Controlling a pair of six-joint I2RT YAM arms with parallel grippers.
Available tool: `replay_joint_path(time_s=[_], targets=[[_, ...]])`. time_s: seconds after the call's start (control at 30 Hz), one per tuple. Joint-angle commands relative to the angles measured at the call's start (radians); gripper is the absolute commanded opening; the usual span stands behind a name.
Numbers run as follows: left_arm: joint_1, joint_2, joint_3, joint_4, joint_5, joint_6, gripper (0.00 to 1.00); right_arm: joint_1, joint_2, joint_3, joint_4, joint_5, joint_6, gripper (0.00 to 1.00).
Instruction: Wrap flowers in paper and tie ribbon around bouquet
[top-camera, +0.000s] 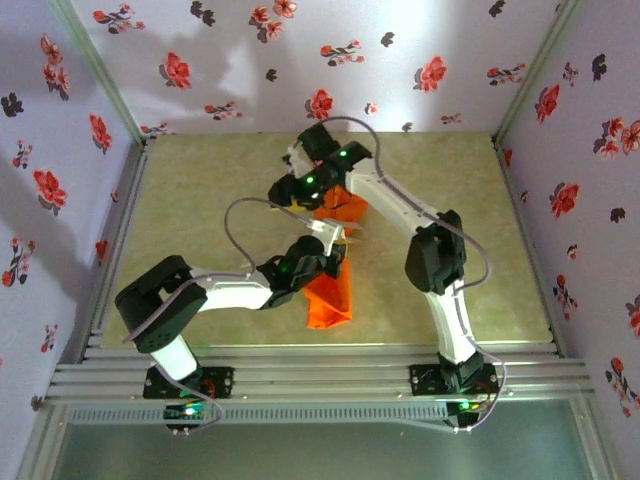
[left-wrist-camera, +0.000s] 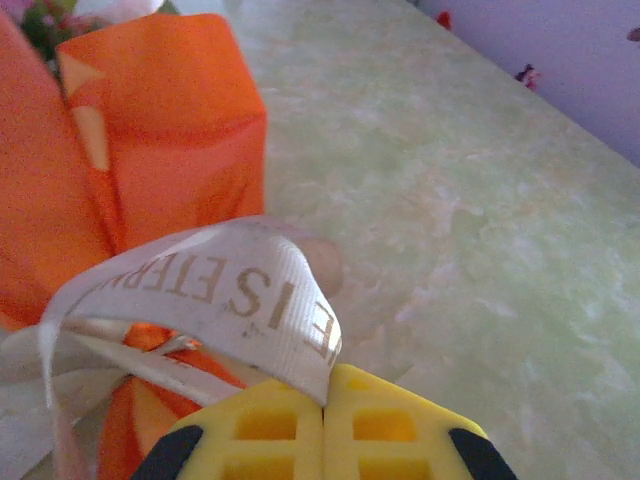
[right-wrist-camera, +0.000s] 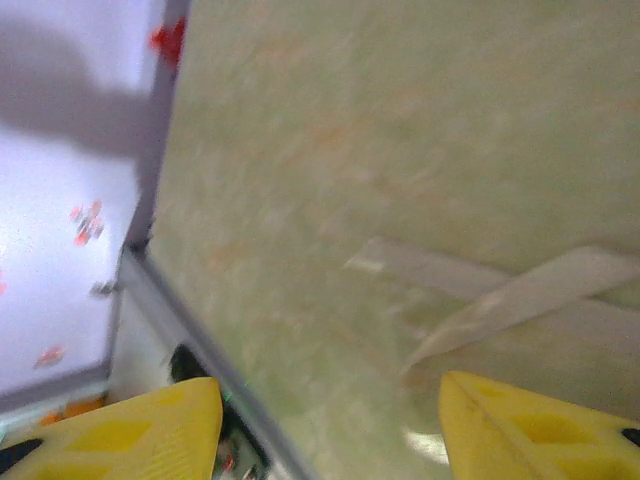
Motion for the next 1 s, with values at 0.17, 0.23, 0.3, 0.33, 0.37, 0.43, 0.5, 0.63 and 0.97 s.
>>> replay_joint_path(time_s=[0.17, 0.23, 0.3, 0.33, 0.37, 0.43, 0.5, 0.63, 0.97], targets=[[0.201, -0.119, 0.172, -0.411, 0.233, -0.317, 0.0, -0.07, -0.449, -0.41, 0.213, 0.548, 0.25, 0.5], [0.243, -0.13, 0.202, -0.46, 0.283, -0.35, 0.0, -0.054, -0.53, -0.53, 0.237, 0.62, 0.272, 0.45], [0.29, -0.118, 0.241, -0.513, 0.354, -0.38, 0.0, -0.034, -0.602, -0.655, 0.27, 0.656, 0.299, 0.41], [0.309, -0.105, 0.262, -0.54, 0.387, -0.39, 0.0, -0.026, -0.623, -0.699, 0.285, 0.655, 0.307, 0.4], [0.332, -0.088, 0.284, -0.567, 0.424, -0.4, 0.0, -0.013, -0.635, -0.735, 0.291, 0.649, 0.314, 0.38], [0.366, -0.052, 0.328, -0.603, 0.507, -0.412, 0.0, 0.026, -0.639, -0.77, 0.285, 0.651, 0.318, 0.34], [0.396, -0.009, 0.373, -0.635, 0.584, -0.424, 0.0, 0.086, -0.622, -0.787, 0.297, 0.66, 0.312, 0.32], [0.453, 0.073, 0.441, -0.68, 0.704, -0.454, 0.0, 0.202, -0.52, -0.75, 0.277, 0.705, 0.313, 0.32], [0.582, 0.245, 0.566, -0.712, 0.941, -0.56, 0.0, 0.335, -0.212, -0.534, 0.199, 0.886, 0.353, 0.45]])
